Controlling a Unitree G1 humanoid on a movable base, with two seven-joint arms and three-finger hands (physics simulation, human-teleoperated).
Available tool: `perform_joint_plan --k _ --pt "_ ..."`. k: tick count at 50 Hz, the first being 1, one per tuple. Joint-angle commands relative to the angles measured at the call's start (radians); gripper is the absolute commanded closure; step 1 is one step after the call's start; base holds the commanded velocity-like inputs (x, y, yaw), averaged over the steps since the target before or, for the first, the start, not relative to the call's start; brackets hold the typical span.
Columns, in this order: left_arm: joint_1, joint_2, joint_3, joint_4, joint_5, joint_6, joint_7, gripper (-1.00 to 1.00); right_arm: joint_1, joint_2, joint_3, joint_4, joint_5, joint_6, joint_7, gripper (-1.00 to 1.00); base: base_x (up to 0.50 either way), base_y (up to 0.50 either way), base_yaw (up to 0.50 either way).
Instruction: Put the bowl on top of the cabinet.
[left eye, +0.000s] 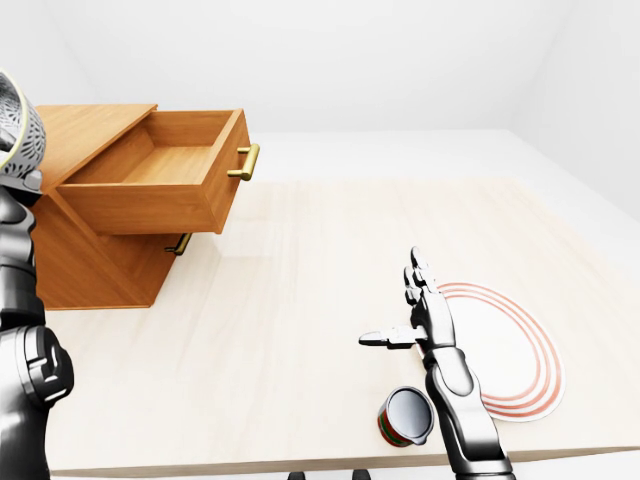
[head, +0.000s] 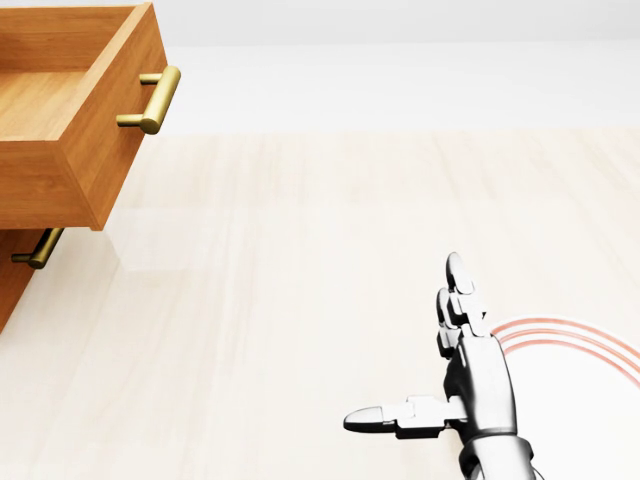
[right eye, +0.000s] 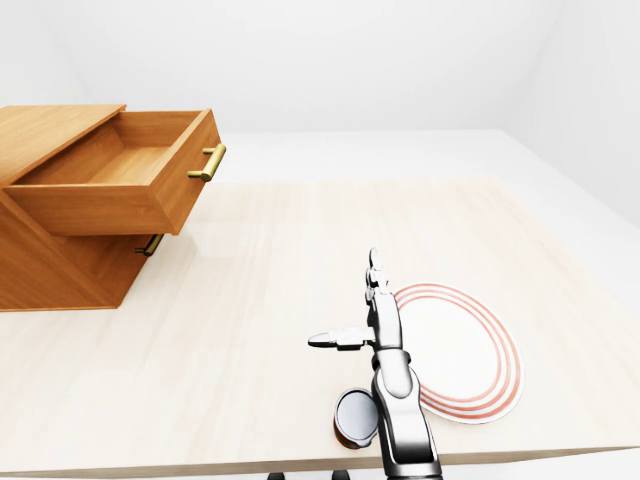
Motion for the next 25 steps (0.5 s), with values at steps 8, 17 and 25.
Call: perform_joint_plan --k 8,17,25 --pt "0.087 -0.012 -0.014 0.076 -0.023 0.002 0.000 0.98 0.001 0.000 0.001 0.004 -0.001 -0.004 0.000 -1.00 0.00 0.00 0.00" --pt "0.077 -0.013 -0.015 0.070 -0.019 -0.005 0.000 -0.32 0.001 0.000 0.000 0.003 0.001 -0.003 0.001 -1.00 0.00 0.00 0.00" --pt "0.069 -0.005 -0.017 0.059 -0.017 -0.014 0.000 -1.00 -0.002 0.000 0.000 0.009 0.000 -0.004 0.000 -1.00 0.00 0.00 0.00"
